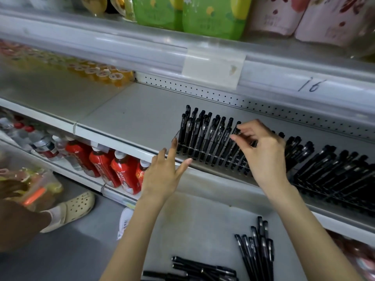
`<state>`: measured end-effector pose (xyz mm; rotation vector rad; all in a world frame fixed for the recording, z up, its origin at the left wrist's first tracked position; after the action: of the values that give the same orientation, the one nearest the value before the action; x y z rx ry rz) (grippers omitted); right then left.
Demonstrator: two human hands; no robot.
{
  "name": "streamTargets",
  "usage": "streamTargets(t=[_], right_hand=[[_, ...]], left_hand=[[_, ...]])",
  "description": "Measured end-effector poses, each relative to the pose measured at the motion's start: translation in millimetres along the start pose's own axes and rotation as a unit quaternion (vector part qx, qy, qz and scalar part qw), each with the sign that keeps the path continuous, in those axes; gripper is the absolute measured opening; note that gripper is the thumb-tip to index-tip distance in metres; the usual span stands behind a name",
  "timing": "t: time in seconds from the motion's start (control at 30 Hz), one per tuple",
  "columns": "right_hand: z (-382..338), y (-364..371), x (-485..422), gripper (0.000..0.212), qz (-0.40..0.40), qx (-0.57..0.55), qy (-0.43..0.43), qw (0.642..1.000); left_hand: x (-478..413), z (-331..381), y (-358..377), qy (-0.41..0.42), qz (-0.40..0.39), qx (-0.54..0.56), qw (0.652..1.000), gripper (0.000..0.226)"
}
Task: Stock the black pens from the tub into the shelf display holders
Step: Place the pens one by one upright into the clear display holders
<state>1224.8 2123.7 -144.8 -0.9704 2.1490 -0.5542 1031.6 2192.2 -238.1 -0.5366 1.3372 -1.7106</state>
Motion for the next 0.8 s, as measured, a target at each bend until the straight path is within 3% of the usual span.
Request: streamTargets(t=[0.37,0.8], right_hand=[[-1.2,-5.8,-9.8,0.019,-0.022,-0.046,0.027,0.998],[6.6,0.8,-5.6,0.021,-0.017,0.04,-0.033,0.999]], left_hand=[[-0.8,-1.5,2.3,0.002,0.007,0.005,1.0,0.083],[-0.1,0.6,-0.5,-0.006,-0.004,0.001,1.0,0.086]])
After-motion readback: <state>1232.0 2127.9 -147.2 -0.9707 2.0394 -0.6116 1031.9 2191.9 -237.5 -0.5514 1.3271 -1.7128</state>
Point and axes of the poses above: each hand's wrist, its own x-axis away from the middle knuckle, its own y-axis out of the palm, z = x × y, the point moved 2 cm from there along -x, towards the middle knuckle, and after that the axes turned 14 degrees about y, right-handed, at the moved point
